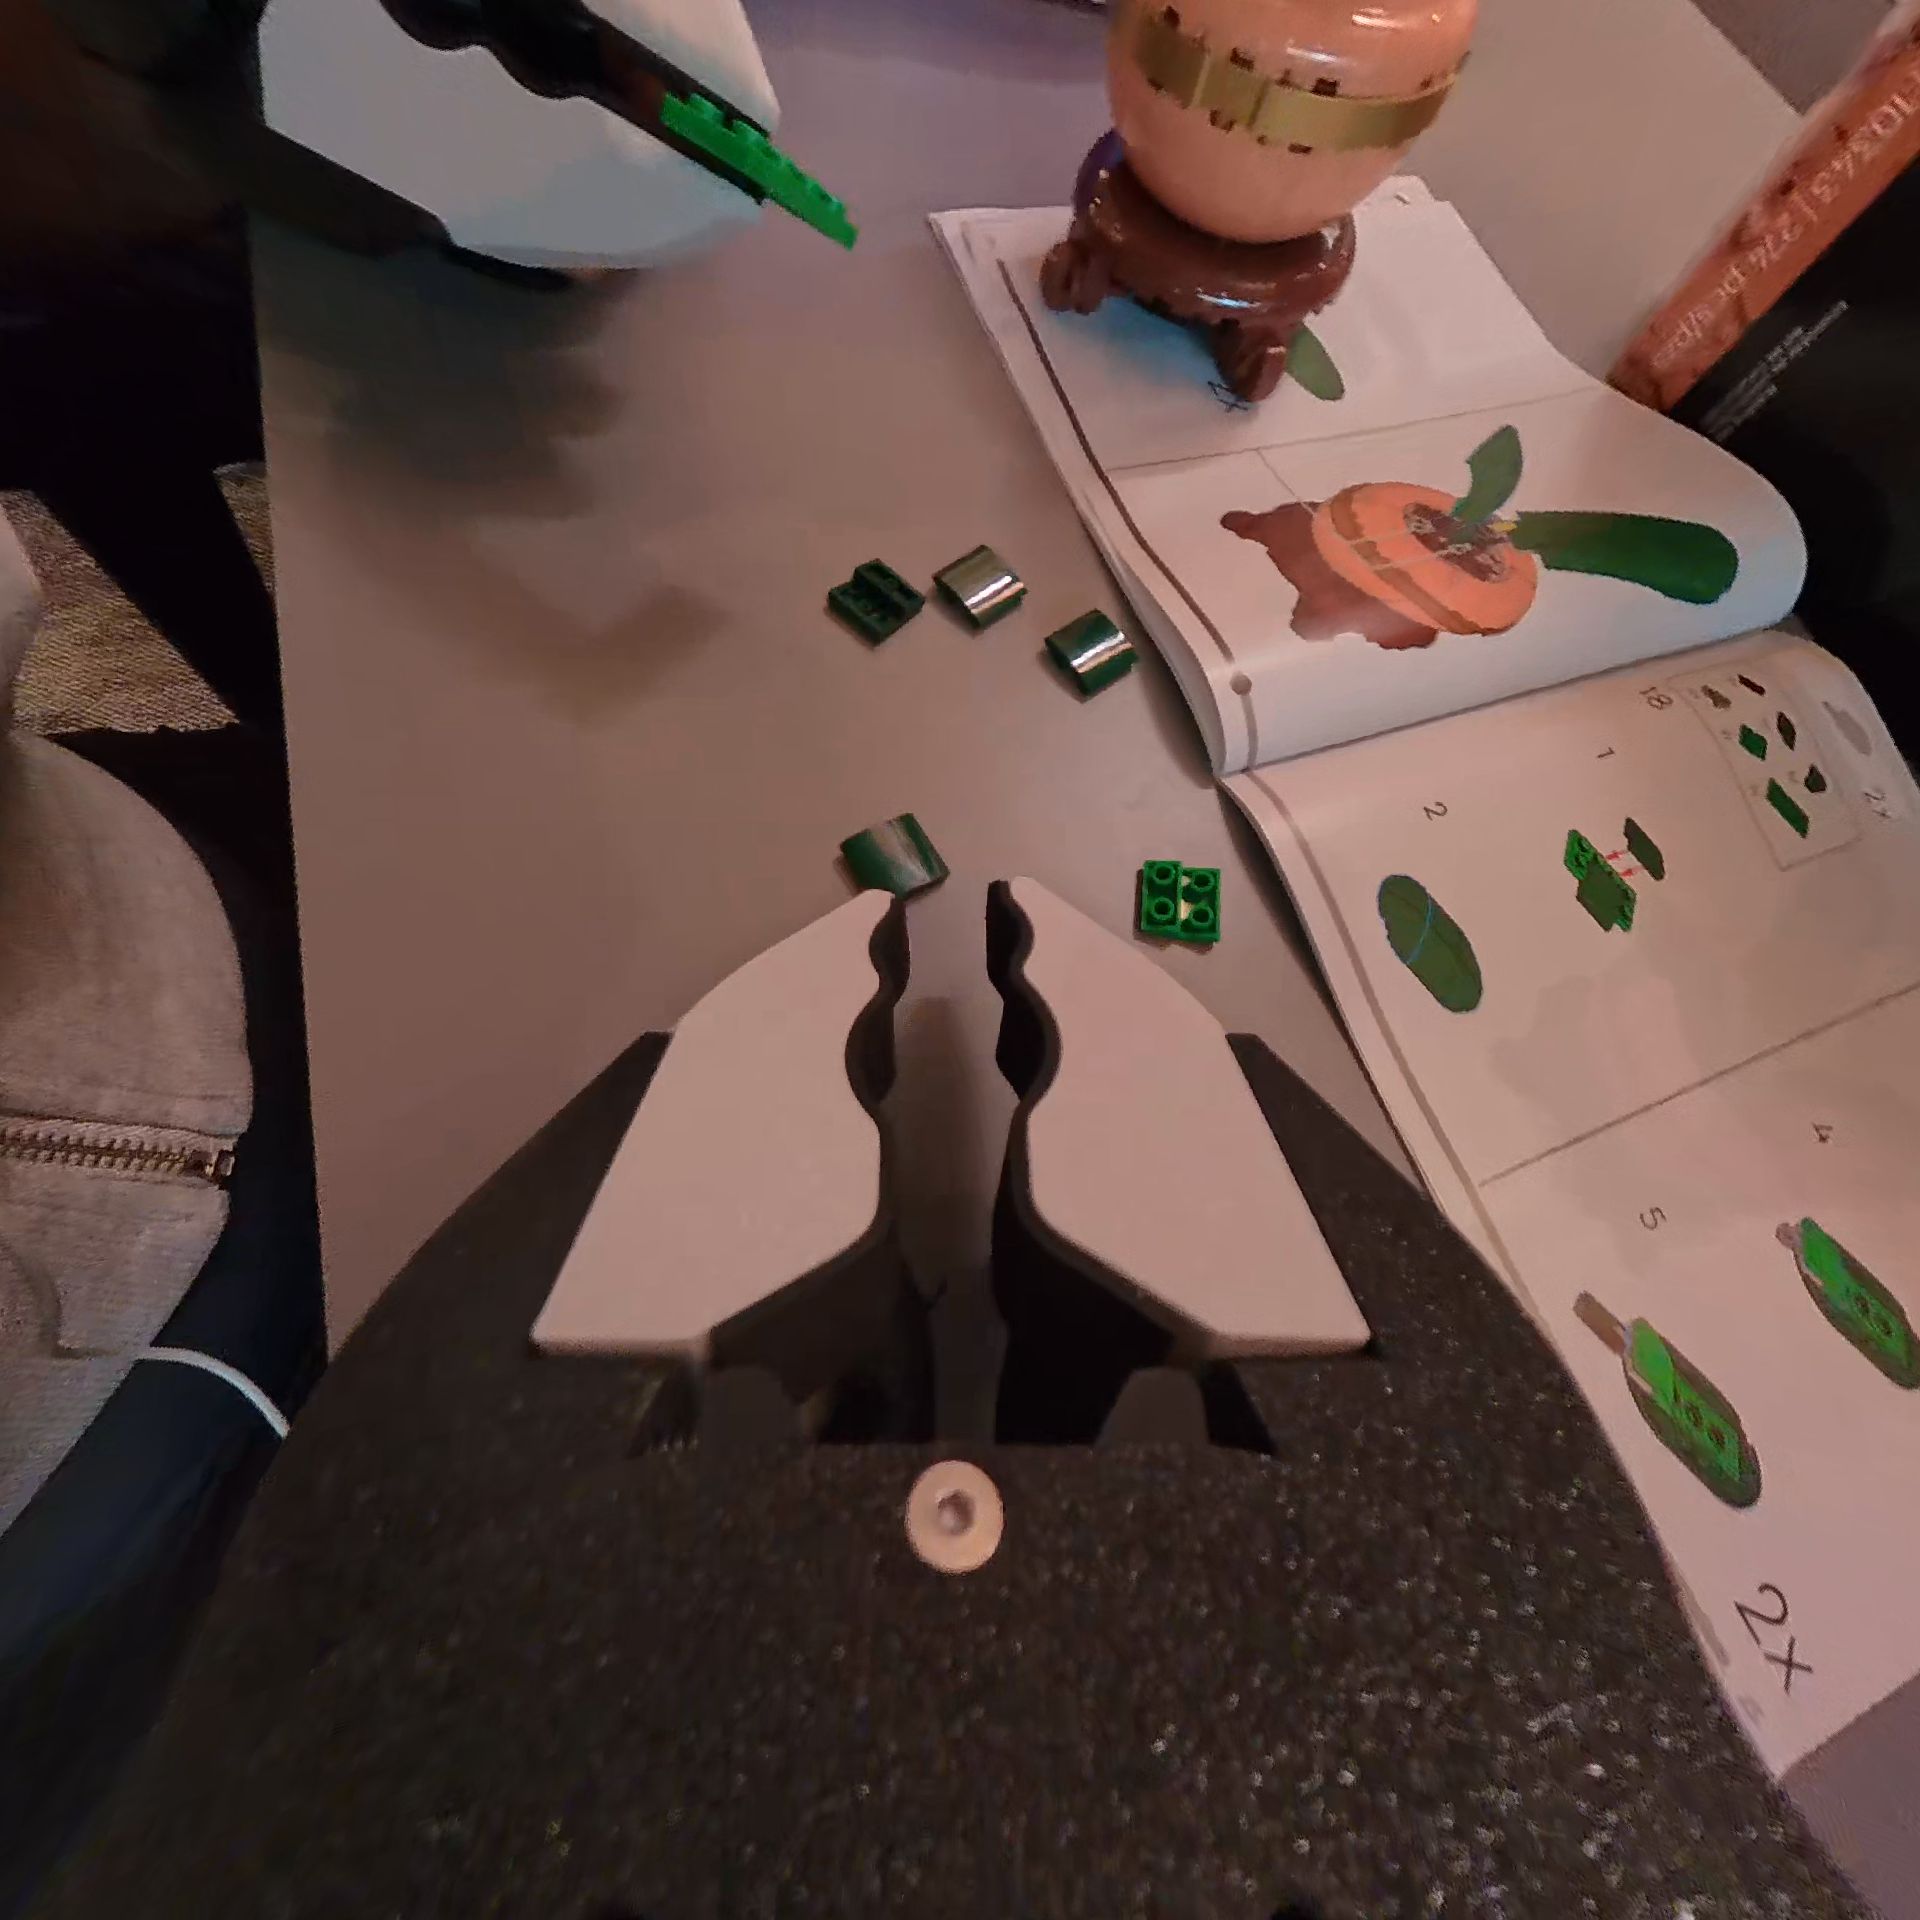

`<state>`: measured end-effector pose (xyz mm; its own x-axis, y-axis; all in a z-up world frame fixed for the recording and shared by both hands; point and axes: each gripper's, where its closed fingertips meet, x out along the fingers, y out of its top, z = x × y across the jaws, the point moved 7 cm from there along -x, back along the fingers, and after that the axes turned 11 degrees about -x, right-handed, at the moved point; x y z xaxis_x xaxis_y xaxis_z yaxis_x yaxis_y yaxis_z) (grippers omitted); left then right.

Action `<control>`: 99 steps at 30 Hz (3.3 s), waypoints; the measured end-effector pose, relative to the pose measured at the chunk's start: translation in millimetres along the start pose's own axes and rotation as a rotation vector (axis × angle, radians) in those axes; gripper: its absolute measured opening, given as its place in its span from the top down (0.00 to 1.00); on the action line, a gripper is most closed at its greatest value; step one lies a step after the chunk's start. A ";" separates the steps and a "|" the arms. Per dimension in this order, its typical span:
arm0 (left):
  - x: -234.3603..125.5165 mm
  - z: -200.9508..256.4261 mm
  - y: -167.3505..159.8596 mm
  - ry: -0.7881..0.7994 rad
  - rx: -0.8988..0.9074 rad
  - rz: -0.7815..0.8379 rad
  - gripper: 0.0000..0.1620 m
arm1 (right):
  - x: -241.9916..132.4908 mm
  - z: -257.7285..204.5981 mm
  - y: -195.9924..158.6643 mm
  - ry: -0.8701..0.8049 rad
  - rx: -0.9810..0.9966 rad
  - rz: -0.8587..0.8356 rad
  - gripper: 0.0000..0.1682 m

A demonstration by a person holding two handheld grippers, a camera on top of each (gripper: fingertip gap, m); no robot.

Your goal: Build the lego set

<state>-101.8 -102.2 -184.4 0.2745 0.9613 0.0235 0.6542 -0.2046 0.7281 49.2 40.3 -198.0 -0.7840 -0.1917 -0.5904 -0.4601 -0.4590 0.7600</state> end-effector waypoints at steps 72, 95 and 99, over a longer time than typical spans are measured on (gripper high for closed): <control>-13.6 -5.9 15.1 -0.108 -0.273 0.213 0.98 | 15.5 -2.6 7.2 0.215 0.231 -0.074 0.91; -21.4 24.0 55.8 -0.305 -0.076 0.306 0.98 | 1.3 -15.9 87.8 1.016 0.546 0.242 0.91; -21.2 25.3 56.4 -0.308 -0.072 0.305 0.98 | 1.7 -15.6 88.9 1.010 0.518 0.206 0.91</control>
<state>-53.0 -138.8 -161.2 0.6519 0.7567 0.0481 0.4624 -0.4470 0.7658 13.5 -14.3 -135.7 -0.2806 -0.9359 -0.2130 -0.6614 0.0277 0.7495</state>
